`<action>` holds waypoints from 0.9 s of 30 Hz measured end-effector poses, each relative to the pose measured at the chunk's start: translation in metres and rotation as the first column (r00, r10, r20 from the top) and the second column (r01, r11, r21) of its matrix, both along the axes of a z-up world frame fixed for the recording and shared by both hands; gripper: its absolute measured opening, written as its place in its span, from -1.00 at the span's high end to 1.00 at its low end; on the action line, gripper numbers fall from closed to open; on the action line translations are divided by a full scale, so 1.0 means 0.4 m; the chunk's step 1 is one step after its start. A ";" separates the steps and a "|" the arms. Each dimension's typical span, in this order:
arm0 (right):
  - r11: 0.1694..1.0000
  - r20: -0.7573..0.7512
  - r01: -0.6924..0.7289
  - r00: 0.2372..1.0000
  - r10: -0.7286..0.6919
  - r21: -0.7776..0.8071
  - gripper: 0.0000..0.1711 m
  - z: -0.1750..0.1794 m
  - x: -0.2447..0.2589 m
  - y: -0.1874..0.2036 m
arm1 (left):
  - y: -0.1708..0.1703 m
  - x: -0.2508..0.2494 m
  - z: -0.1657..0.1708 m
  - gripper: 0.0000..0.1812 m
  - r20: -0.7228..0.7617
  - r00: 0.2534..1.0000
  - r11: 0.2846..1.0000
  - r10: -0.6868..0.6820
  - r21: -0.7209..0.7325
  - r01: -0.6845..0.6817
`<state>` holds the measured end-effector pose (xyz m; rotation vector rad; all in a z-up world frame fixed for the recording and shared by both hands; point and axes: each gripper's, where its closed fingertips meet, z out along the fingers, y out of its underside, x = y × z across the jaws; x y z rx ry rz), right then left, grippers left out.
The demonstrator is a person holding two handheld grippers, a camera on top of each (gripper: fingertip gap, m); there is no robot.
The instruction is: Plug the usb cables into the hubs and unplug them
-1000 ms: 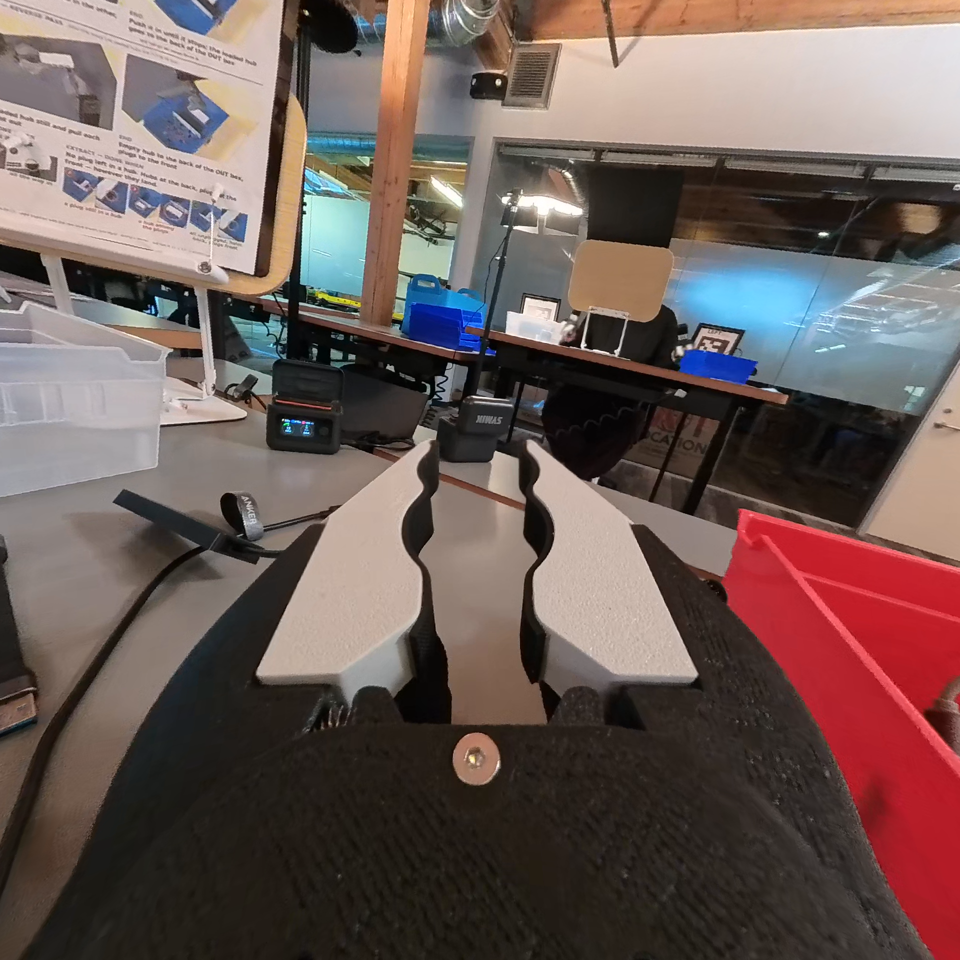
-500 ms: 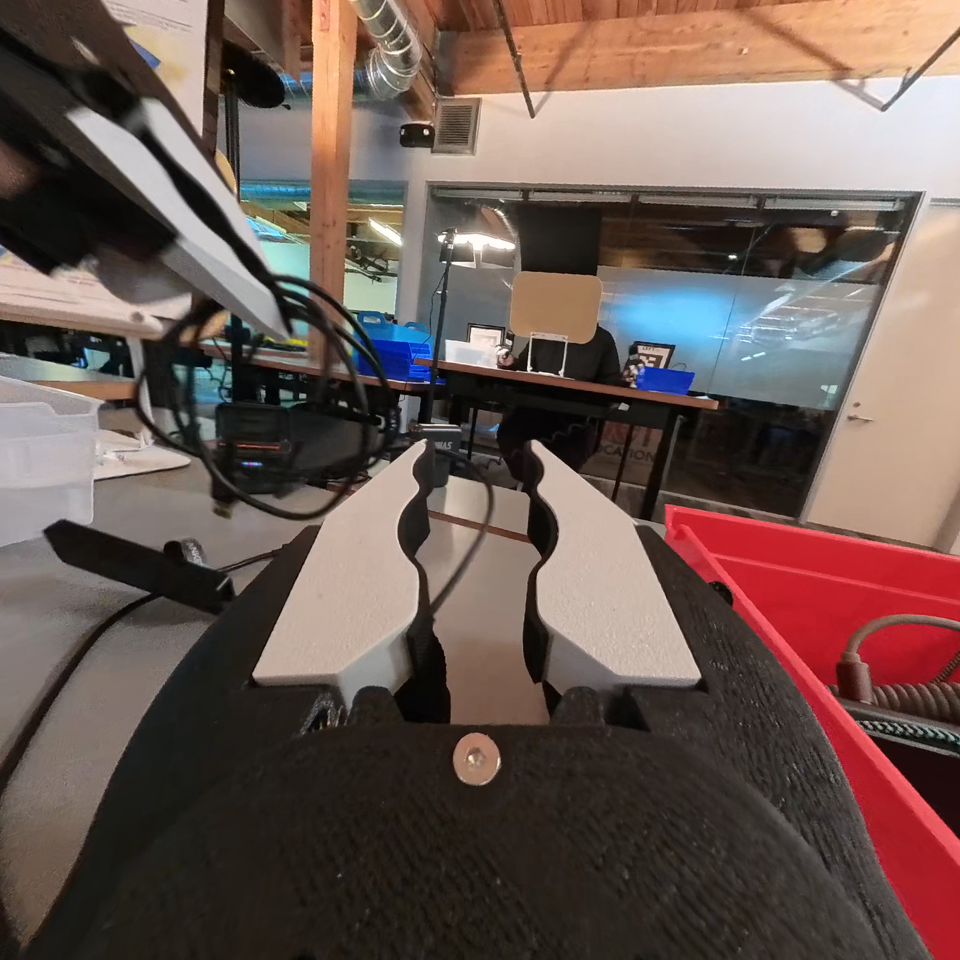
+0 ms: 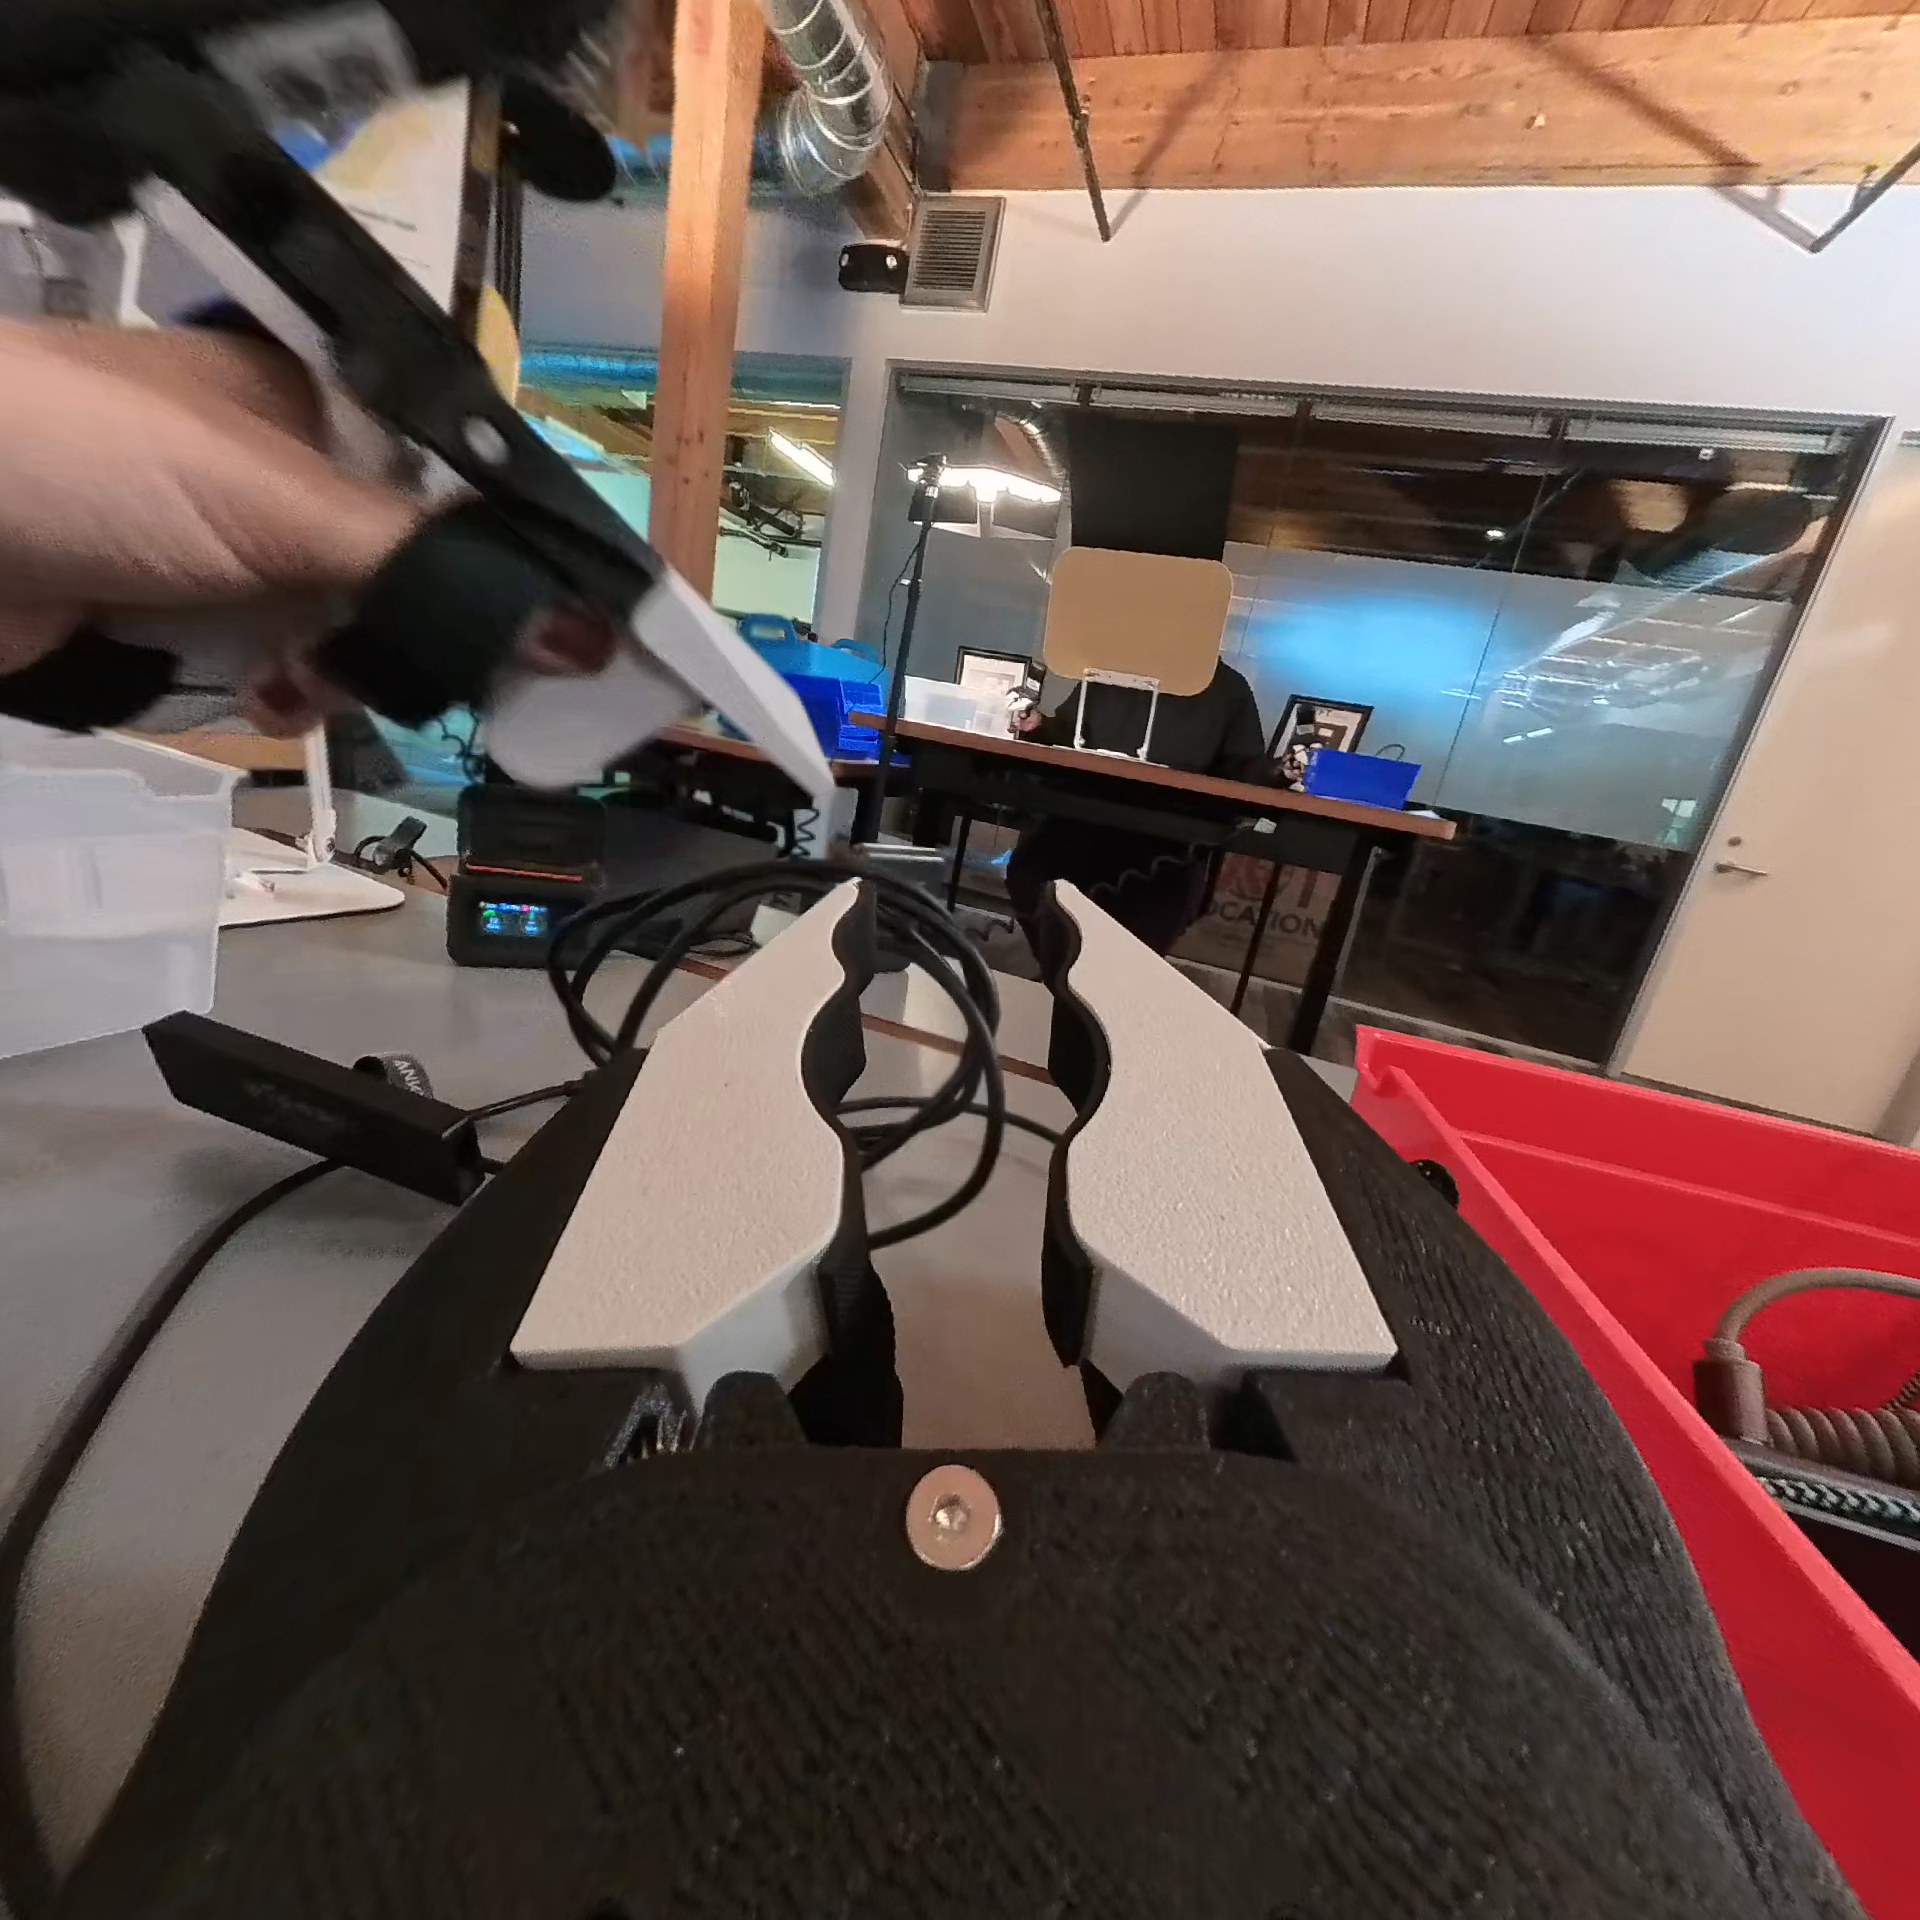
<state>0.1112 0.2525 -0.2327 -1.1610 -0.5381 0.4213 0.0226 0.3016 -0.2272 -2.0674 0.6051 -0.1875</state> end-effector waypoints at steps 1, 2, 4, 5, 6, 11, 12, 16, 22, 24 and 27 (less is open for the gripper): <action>1.000 -0.001 0.000 1.000 0.000 -0.001 0.65 0.000 0.000 0.000 | -0.017 -0.009 0.035 0.36 0.055 0.998 0.997 0.027 0.075 -0.031; 1.000 -0.003 -0.001 1.000 0.001 -0.002 0.65 0.000 0.000 0.000 | -0.041 -0.018 0.063 0.35 0.108 0.993 0.987 0.046 0.148 -0.062; 1.000 -0.003 0.005 1.000 -0.005 -0.004 0.65 0.000 0.003 0.001 | -0.105 -0.023 0.088 0.34 0.199 0.979 0.957 0.044 0.273 -0.098; 1.000 -0.004 0.008 1.000 -0.008 -0.003 0.66 0.001 0.005 0.000 | -0.139 -0.027 0.082 0.34 0.207 0.977 0.942 0.045 0.318 -0.110; 1.000 -0.007 0.006 1.000 -0.006 -0.001 0.67 0.002 0.006 -0.002 | -0.172 -0.032 0.069 0.34 0.199 0.979 0.925 0.052 0.359 -0.122; 0.999 0.038 -0.023 0.999 0.022 0.033 0.66 0.004 -0.017 -0.024 | -0.339 -0.022 0.012 0.38 0.057 0.998 0.822 0.010 0.568 -0.041; 0.998 0.060 -0.032 0.998 0.029 0.048 0.66 0.005 -0.028 -0.032 | -0.366 -0.014 -0.001 0.39 0.004 1.000 0.800 -0.003 0.600 0.001; 0.992 0.193 -0.062 0.980 0.040 0.111 0.67 -0.007 -0.074 -0.063 | -0.430 -0.024 -0.029 0.52 -0.163 0.986 0.690 0.046 0.719 0.087; 0.995 0.424 -0.057 0.906 0.016 0.083 0.80 -0.054 -0.137 -0.081 | -0.428 -0.055 -0.019 0.70 0.031 0.999 0.696 -0.020 0.718 -0.008; 0.987 0.536 -0.157 0.835 0.124 0.016 0.83 -0.093 -0.199 -0.106 | -0.428 -0.061 -0.026 1.00 0.083 0.993 0.719 -0.081 0.695 0.001; 0.967 0.670 -0.237 0.704 0.237 -0.093 0.86 -0.136 -0.286 -0.107 | -0.431 -0.075 -0.009 1.00 0.233 0.958 0.745 -0.169 0.667 -0.031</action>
